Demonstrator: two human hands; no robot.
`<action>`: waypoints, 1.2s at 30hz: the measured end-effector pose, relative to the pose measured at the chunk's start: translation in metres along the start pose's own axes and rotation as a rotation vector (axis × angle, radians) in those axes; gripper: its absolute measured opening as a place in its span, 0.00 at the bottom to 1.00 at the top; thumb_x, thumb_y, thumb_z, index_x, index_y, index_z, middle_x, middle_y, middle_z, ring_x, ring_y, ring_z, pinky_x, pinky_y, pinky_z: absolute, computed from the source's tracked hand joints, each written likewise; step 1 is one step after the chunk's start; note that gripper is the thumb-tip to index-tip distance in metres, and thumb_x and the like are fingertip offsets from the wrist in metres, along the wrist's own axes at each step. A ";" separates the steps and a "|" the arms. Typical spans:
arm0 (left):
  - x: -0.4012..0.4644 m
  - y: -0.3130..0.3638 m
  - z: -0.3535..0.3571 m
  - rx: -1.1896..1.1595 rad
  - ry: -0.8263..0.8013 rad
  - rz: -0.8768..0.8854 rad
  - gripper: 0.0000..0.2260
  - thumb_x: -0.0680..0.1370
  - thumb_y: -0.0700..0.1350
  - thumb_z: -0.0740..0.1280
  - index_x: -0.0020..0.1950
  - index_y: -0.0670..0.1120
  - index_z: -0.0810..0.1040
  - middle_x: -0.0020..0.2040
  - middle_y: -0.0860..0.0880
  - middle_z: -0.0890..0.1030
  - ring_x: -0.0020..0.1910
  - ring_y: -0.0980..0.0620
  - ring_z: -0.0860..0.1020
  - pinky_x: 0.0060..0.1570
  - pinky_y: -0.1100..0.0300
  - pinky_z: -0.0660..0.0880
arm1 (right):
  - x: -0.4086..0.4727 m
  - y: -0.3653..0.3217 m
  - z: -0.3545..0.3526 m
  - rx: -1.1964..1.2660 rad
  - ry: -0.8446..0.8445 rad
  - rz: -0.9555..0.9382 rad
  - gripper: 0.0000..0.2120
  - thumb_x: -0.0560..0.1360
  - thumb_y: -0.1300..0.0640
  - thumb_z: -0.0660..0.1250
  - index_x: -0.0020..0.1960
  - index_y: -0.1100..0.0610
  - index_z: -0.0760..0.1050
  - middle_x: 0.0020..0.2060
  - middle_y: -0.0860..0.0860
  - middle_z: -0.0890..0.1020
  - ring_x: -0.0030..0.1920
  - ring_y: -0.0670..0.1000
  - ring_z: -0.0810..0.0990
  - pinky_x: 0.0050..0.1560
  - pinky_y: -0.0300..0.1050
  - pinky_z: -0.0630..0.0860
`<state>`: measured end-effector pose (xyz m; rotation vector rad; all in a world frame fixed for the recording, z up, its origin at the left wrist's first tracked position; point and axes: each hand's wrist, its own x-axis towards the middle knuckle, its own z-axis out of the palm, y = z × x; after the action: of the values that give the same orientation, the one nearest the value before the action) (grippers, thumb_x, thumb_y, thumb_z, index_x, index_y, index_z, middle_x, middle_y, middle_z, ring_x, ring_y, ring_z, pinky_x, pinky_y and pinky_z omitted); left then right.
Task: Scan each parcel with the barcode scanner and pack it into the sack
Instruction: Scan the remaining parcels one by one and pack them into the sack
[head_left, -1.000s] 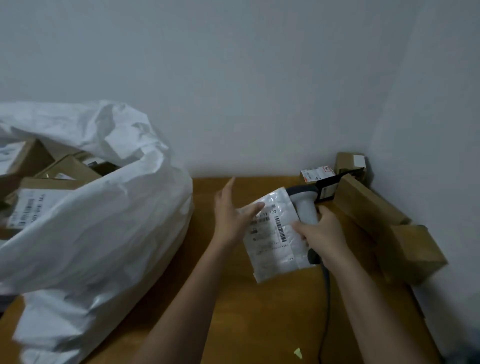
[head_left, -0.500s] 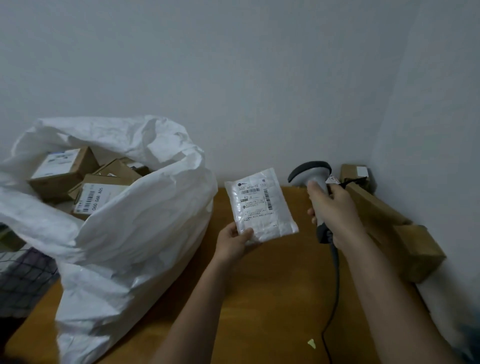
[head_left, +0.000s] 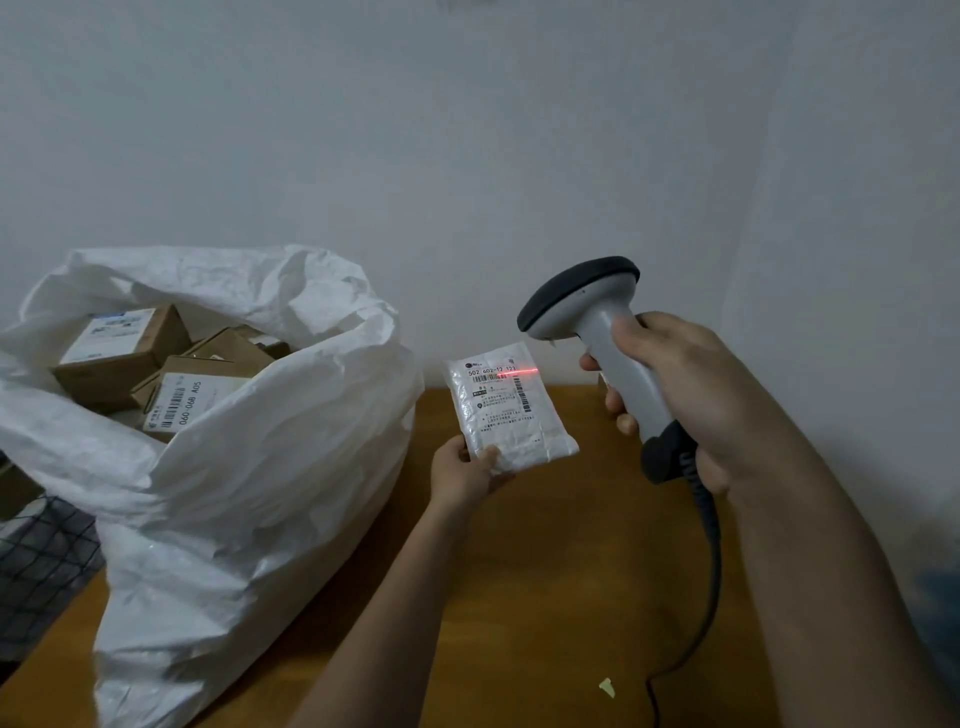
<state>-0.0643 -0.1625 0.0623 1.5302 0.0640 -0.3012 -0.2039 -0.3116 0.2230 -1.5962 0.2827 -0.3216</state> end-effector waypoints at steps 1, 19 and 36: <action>-0.001 0.001 0.003 -0.013 0.003 0.001 0.07 0.80 0.35 0.64 0.57 0.42 0.75 0.56 0.42 0.80 0.50 0.45 0.83 0.37 0.61 0.81 | -0.002 -0.002 -0.001 -0.005 0.010 -0.011 0.13 0.82 0.49 0.60 0.53 0.58 0.77 0.44 0.53 0.83 0.33 0.49 0.76 0.30 0.44 0.73; -0.020 0.023 0.020 -0.046 -0.060 0.048 0.07 0.80 0.37 0.65 0.58 0.43 0.76 0.57 0.43 0.80 0.50 0.46 0.83 0.42 0.58 0.82 | -0.013 -0.013 0.009 -0.075 0.089 -0.095 0.11 0.82 0.49 0.59 0.54 0.56 0.75 0.48 0.53 0.82 0.36 0.50 0.77 0.35 0.47 0.73; -0.037 0.118 -0.080 -0.292 0.601 0.758 0.13 0.80 0.35 0.63 0.59 0.49 0.67 0.53 0.49 0.73 0.46 0.51 0.84 0.42 0.62 0.81 | 0.002 -0.012 0.070 0.063 0.057 -0.131 0.14 0.82 0.47 0.59 0.53 0.57 0.76 0.34 0.56 0.78 0.25 0.47 0.74 0.23 0.40 0.69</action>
<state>-0.0606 -0.0761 0.1820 1.2058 -0.0035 0.7441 -0.1760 -0.2467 0.2323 -1.5488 0.2101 -0.4737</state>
